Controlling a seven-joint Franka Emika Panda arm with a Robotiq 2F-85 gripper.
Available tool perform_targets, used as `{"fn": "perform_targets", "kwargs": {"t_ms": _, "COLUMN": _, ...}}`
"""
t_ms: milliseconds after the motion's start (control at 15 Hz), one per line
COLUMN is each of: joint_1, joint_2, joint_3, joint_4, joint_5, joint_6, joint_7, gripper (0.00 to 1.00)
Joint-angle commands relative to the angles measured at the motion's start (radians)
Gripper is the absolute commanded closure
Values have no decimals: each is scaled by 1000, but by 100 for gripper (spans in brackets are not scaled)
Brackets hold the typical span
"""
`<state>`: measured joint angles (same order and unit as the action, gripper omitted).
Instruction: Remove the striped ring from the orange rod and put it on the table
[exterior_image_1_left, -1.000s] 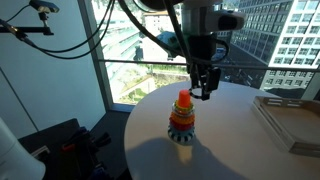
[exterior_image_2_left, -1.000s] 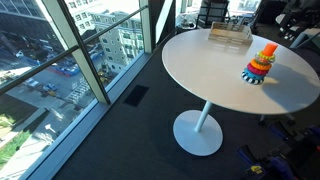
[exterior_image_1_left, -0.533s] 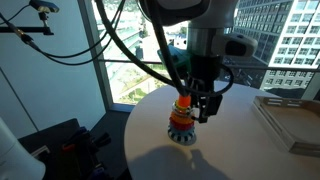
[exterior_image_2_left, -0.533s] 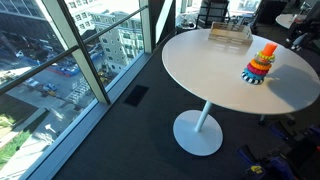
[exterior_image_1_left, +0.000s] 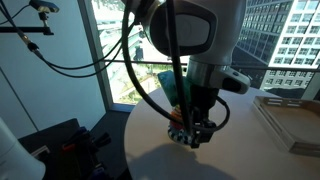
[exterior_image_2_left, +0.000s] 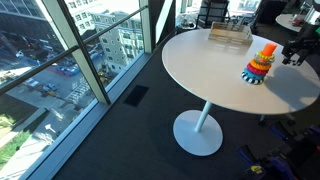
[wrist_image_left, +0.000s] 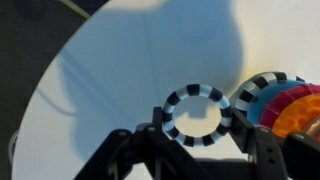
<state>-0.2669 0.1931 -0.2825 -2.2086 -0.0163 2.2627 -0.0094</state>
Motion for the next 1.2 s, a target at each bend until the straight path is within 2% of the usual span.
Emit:
{"fn": "perform_targets", "kwargs": {"t_ms": 0, "joint_1": 0, "joint_2": 79, "joint_3": -3, "joint_4": 52, "joint_5": -47, "joint_6": -14, "joint_7": 33, "gripper": 59}}
{"fn": "perform_targets", "kwargs": {"t_ms": 533, "joint_1": -4, "joint_2": 175, "joint_3": -18, "joint_4": 100, "joint_5": -57, "joint_6": 15, "joint_7": 61, "gripper": 59}}
{"fn": "perform_targets", "kwargs": {"t_ms": 667, "joint_1": -1, "joint_2": 184, "joint_3": -21, "joint_4": 106, "joint_5": -64, "joint_6": 14, "joint_7": 63, "gripper": 37}}
{"fn": "perform_targets", "kwargs": {"t_ms": 800, "joint_1": 2, "joint_2": 190, "joint_3": -22, "joint_4": 110, "joint_5": -70, "joint_6": 13, "joint_7": 63, "gripper": 33}}
{"fn": "perform_targets", "kwargs": {"t_ms": 867, "joint_1": 2, "joint_2": 191, "joint_3": -21, "joint_4": 112, "joint_5": -71, "joint_6": 10, "joint_7": 60, "gripper": 25}}
{"fn": "perform_targets", "kwargs": {"t_ms": 933, "joint_1": 3, "joint_2": 190, "joint_3": -21, "joint_4": 112, "joint_5": -74, "joint_6": 10, "joint_7": 59, "gripper": 22}}
{"fn": "perform_targets", "kwargs": {"t_ms": 1067, "joint_1": 5, "joint_2": 187, "joint_3": -21, "joint_4": 112, "joint_5": -82, "joint_6": 10, "joint_7": 59, "gripper": 5}}
{"fn": "perform_targets", "kwargs": {"t_ms": 1133, "joint_1": 6, "joint_2": 185, "joint_3": -19, "joint_4": 112, "joint_5": -86, "joint_6": 8, "joint_7": 56, "gripper": 4}}
